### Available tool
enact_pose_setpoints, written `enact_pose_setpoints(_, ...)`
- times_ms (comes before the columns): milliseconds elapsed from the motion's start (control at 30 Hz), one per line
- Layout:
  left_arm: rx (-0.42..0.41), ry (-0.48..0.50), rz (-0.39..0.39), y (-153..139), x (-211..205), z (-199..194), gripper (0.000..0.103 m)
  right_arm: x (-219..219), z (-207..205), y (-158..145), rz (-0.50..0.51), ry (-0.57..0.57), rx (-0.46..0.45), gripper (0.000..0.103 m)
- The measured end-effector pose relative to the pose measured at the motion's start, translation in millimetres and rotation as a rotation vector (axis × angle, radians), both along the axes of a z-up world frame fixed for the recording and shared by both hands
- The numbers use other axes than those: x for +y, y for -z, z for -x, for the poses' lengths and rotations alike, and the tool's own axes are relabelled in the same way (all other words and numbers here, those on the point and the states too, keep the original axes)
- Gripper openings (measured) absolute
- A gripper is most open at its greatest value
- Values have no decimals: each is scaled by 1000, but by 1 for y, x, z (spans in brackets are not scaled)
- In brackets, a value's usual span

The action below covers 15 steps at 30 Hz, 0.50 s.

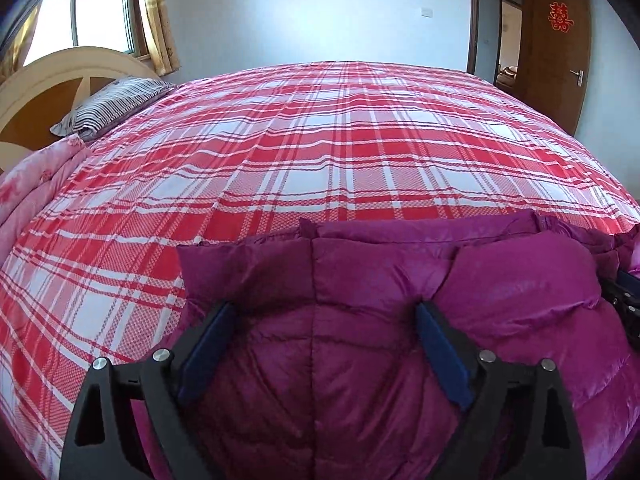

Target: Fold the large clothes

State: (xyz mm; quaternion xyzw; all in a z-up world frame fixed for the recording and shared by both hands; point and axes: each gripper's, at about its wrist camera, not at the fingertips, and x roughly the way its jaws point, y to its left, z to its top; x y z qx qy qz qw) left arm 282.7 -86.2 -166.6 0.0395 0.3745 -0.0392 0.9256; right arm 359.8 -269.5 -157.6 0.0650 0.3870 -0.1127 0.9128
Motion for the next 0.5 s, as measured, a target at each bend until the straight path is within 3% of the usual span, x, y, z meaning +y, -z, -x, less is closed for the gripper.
enact_pose_setpoints(500,34,-17,-10,7,2,-6,97,7,-8,5,56,4,31,66)
